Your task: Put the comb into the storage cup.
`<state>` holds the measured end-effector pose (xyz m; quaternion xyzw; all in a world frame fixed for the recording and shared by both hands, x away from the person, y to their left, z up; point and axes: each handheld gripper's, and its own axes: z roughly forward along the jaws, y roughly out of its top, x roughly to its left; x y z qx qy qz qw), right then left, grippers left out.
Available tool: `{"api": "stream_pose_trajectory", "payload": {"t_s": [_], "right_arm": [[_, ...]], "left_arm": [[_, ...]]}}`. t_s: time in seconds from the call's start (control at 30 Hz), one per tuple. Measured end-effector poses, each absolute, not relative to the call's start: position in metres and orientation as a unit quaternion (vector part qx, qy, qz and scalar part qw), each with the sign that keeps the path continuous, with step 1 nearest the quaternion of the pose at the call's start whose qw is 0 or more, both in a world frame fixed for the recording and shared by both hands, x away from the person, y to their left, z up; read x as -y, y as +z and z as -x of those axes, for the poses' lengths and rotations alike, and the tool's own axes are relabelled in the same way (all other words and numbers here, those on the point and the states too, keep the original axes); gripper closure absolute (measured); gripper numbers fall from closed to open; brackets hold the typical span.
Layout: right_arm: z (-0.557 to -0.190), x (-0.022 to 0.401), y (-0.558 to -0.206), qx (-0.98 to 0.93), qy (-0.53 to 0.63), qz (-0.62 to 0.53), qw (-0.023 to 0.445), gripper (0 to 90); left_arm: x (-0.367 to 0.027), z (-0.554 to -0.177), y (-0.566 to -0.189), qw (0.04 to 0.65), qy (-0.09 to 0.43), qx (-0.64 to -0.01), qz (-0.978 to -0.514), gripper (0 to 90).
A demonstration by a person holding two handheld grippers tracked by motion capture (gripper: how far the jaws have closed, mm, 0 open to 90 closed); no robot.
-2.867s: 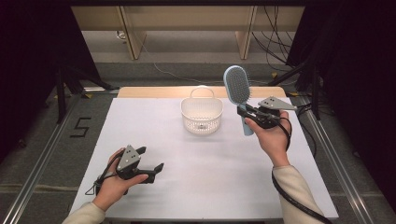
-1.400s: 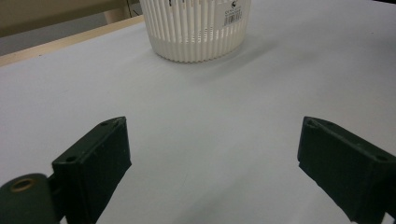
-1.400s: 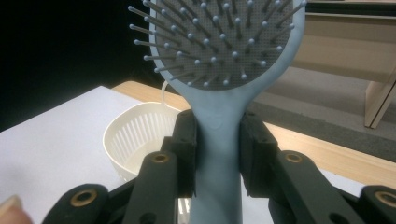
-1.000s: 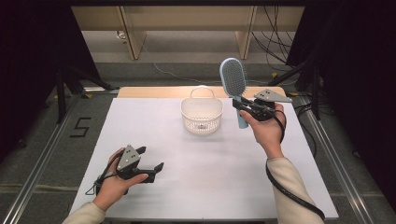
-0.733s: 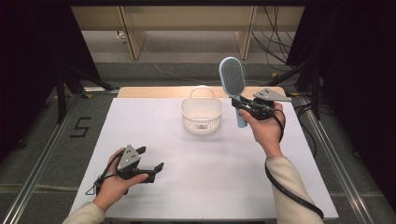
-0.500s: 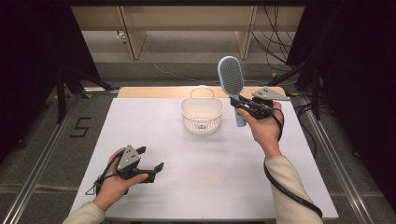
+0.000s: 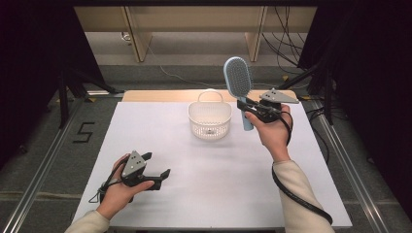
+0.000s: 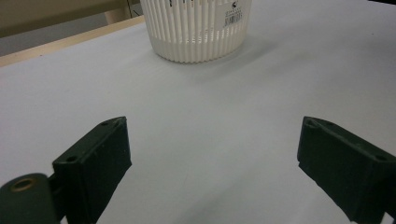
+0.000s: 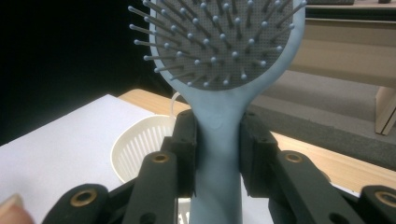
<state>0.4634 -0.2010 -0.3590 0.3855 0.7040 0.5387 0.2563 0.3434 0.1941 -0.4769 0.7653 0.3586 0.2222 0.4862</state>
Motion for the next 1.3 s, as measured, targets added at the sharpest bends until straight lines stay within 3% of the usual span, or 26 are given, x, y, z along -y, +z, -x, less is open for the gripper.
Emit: {"api": "stream_pose_trajectory", "payload": {"t_s": [1.3], "right_arm": [[-0.470,0.188,-0.360,-0.706,0.543,-0.379,0.251,70.9]], "left_arm": [[-0.194,-0.344,-0.477,0.486,0.222,-0.360,-0.764,9.1]]}}
